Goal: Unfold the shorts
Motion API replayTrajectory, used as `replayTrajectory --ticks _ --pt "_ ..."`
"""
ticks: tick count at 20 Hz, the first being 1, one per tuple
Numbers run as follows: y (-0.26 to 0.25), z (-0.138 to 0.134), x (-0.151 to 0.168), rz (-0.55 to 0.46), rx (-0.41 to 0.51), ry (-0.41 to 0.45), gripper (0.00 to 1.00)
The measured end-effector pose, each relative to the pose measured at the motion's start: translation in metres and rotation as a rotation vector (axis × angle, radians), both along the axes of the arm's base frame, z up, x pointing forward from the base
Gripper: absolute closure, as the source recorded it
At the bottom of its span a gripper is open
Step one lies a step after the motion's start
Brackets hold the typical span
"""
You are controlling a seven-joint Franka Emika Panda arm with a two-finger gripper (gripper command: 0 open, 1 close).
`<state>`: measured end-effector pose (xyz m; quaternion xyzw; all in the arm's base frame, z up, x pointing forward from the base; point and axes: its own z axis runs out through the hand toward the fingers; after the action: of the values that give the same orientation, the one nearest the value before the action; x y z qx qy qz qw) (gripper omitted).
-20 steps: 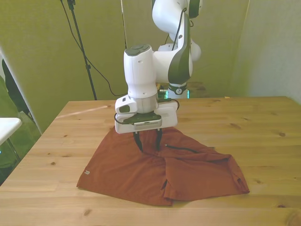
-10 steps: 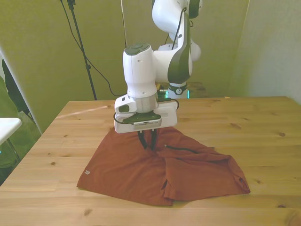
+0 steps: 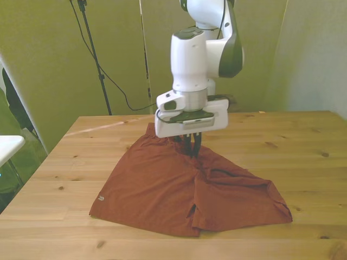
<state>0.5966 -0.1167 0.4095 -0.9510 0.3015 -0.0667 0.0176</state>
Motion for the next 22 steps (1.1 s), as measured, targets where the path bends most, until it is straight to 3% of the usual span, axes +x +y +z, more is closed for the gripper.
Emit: replayTrajectory --ticks 4,7,12,16,17,22 --pt "0.078 0.009 -0.038 0.128 -0.057 0.001 1.00" --pt "0.130 0.007 -0.086 0.242 -0.071 0.023 1.00" --pt "0.161 0.008 -0.147 0.366 -0.097 0.073 1.00" --pt "0.173 0.000 -0.166 0.404 -0.110 0.110 1.00" --pt "0.175 -0.001 -0.167 0.409 -0.112 0.113 0.00" --pt "0.175 0.000 -0.167 0.404 -0.114 0.108 0.00"
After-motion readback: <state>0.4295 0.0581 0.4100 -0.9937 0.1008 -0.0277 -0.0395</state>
